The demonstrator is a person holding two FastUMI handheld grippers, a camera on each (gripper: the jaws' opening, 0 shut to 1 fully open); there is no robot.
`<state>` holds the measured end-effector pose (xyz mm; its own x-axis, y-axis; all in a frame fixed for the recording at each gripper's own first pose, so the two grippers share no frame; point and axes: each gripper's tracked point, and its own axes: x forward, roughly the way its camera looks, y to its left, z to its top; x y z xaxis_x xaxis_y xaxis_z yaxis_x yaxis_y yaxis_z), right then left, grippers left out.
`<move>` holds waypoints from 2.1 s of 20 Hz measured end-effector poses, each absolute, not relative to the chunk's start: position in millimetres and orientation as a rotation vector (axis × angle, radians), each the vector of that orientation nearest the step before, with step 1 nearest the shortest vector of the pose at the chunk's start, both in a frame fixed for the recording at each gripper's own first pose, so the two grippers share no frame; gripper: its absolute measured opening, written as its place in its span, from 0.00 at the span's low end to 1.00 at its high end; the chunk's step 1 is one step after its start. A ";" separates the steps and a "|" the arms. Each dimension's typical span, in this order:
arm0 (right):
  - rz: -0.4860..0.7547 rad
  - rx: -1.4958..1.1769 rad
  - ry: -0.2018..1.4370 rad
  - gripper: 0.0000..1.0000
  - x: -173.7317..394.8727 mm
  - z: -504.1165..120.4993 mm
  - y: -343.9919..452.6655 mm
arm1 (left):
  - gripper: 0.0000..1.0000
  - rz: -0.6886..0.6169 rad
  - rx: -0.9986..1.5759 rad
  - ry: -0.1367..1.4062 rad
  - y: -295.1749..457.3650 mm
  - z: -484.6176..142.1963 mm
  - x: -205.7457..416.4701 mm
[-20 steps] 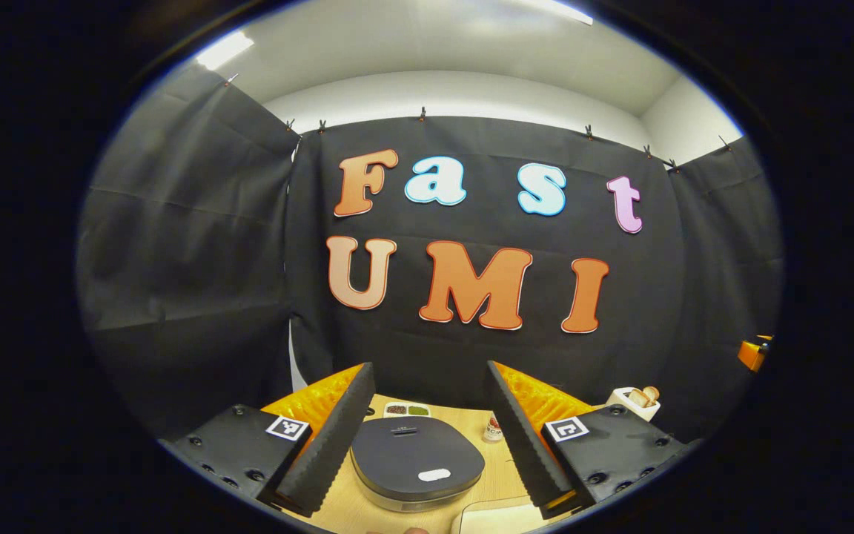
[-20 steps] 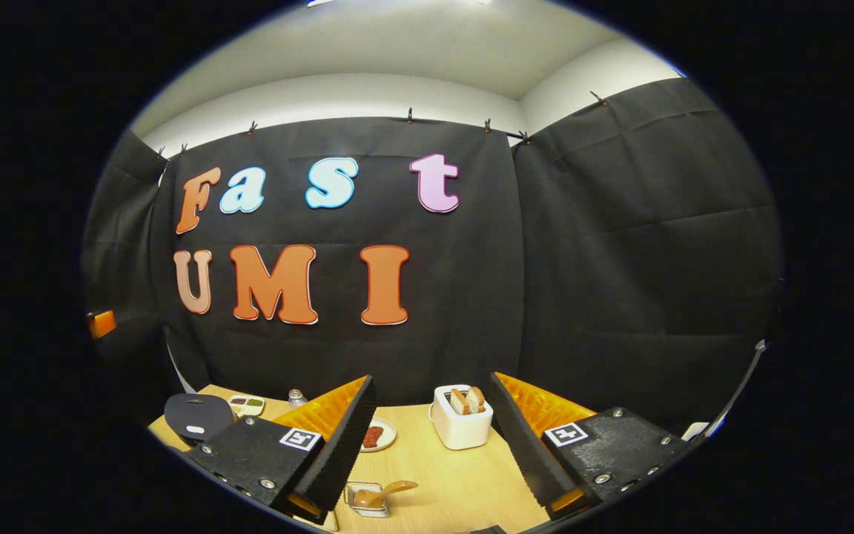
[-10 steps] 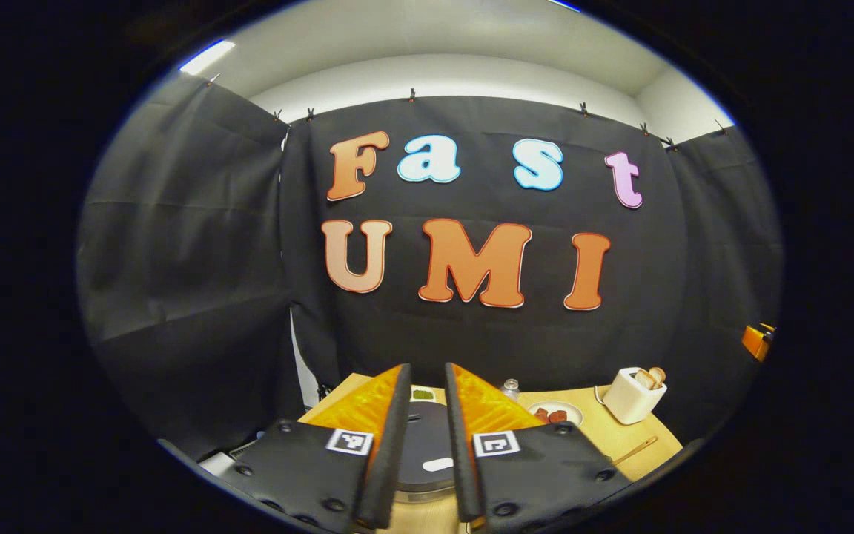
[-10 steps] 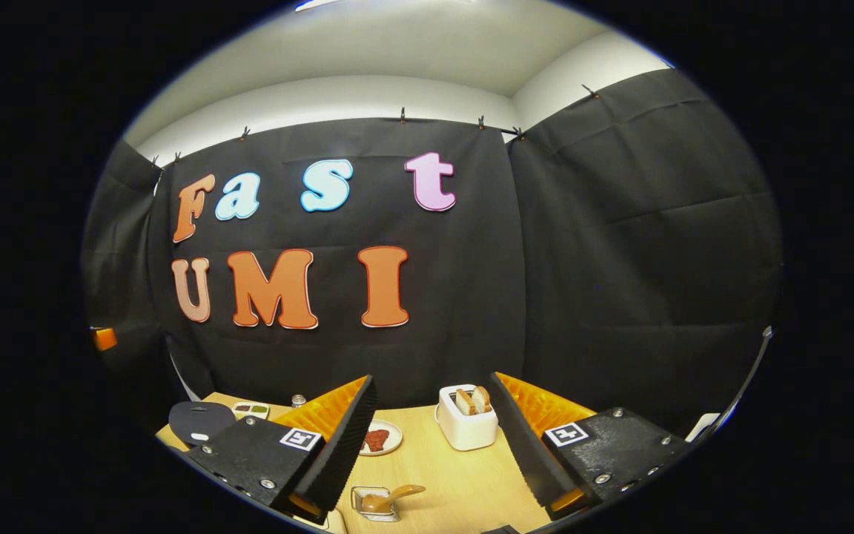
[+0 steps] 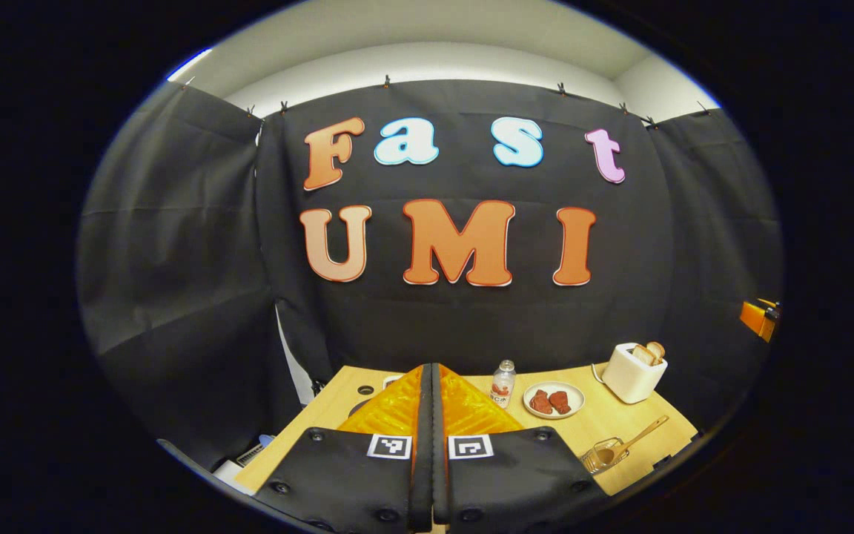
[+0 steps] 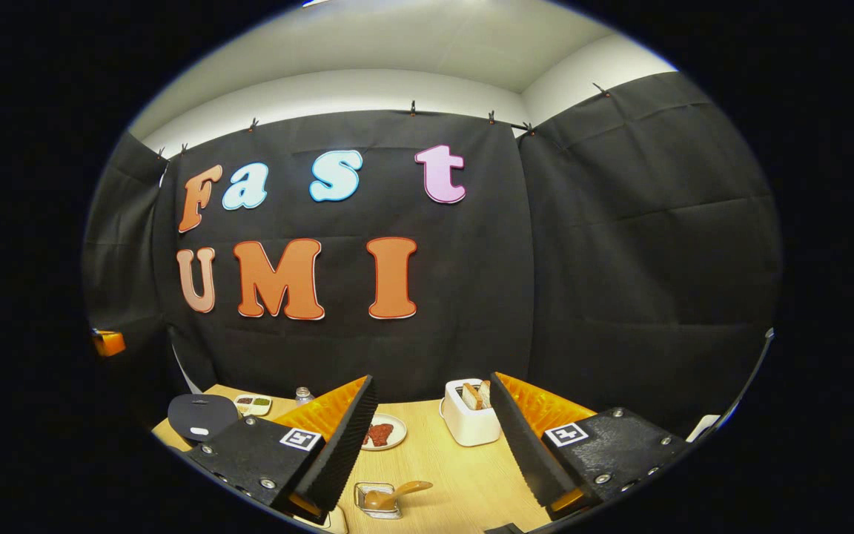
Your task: Close the left gripper, press the button to open the rice cooker; take a wooden spoon from the chopstick holder with the right hand, scoop a spoonful of rice and pour it into the rice cooker, then put the wooden spoon back into the chopstick holder.
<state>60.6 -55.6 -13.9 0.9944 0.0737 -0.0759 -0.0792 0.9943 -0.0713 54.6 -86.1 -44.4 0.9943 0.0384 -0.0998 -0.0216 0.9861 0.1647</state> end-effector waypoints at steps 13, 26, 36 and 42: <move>0.009 -0.101 0.140 0.94 65.0 -37.8 -84.4 | 0.05 -0.064 0.150 0.456 -99.1 -216.8 114.2; 0.017 -0.113 0.186 0.94 68.0 -58.1 -85.2 | 0.05 -0.046 0.202 0.613 -84.4 -272.7 117.4; 0.069 -0.061 0.199 0.94 56.2 -74.8 -74.5 | 0.02 -0.040 0.216 0.571 -90.8 -249.8 111.7; 0.088 -0.018 0.213 0.94 54.1 -93.8 -74.2 | 0.04 0.047 0.172 0.273 -91.1 -110.6 99.9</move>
